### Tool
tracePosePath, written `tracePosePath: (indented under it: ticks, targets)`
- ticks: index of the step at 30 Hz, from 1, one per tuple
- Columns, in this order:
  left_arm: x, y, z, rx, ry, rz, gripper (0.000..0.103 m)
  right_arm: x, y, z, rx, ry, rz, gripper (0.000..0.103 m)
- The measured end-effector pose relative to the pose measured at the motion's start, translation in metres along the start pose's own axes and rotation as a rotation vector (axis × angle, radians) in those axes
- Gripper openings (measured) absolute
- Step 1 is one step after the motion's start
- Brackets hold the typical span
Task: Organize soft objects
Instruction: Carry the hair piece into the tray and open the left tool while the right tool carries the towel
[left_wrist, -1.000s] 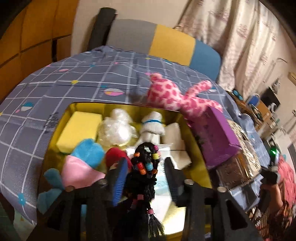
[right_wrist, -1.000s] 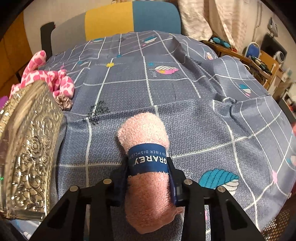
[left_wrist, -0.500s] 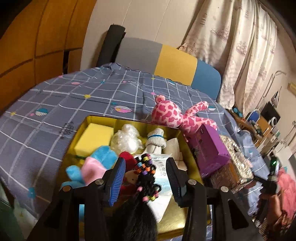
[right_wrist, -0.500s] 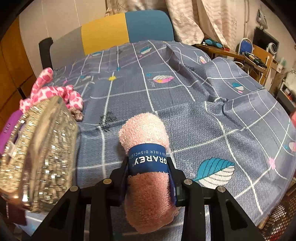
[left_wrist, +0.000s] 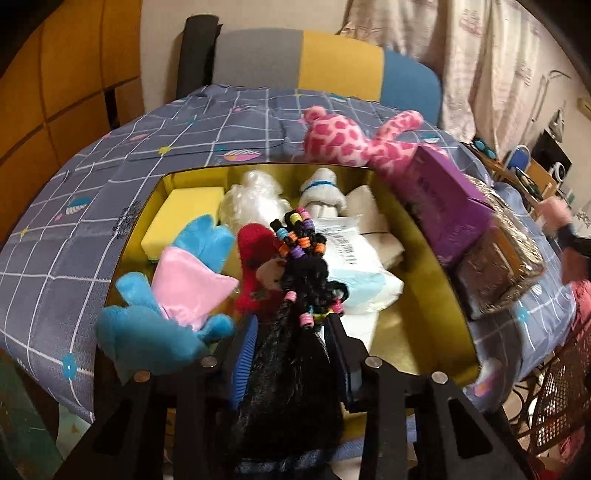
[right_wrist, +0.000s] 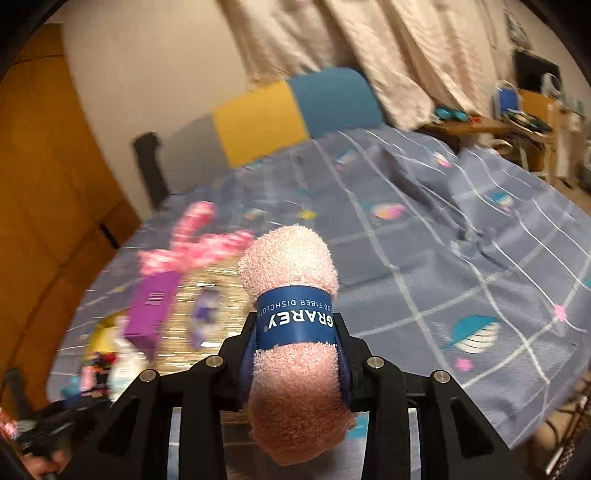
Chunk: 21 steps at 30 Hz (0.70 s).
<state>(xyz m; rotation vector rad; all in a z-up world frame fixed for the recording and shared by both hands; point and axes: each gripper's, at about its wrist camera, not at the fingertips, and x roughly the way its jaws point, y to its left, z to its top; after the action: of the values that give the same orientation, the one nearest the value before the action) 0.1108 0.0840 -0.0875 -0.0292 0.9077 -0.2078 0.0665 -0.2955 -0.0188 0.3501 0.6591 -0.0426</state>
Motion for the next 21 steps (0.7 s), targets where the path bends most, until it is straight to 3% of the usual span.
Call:
tracePosePath:
  ticks: [6,10,14,21]
  targets:
    - [0.010,0.021,0.019,-0.061,-0.025,0.066,0.036,-0.008,0.076,-0.011,-0.091,0.031,0.189,0.037]
    - [-0.002,0.031,0.022,-0.125,-0.054,0.017,0.046,0.011,0.124,-0.031,-0.136,0.107,0.281,0.037]
    - [-0.023,0.041,0.012,-0.192,-0.117,-0.018,0.046,0.033,0.160,-0.053,-0.145,0.195,0.338,0.037]
    - [-0.054,0.055,-0.006,-0.286,-0.205,-0.103,0.046,0.063,0.199,-0.076,-0.190,0.254,0.327,0.037]
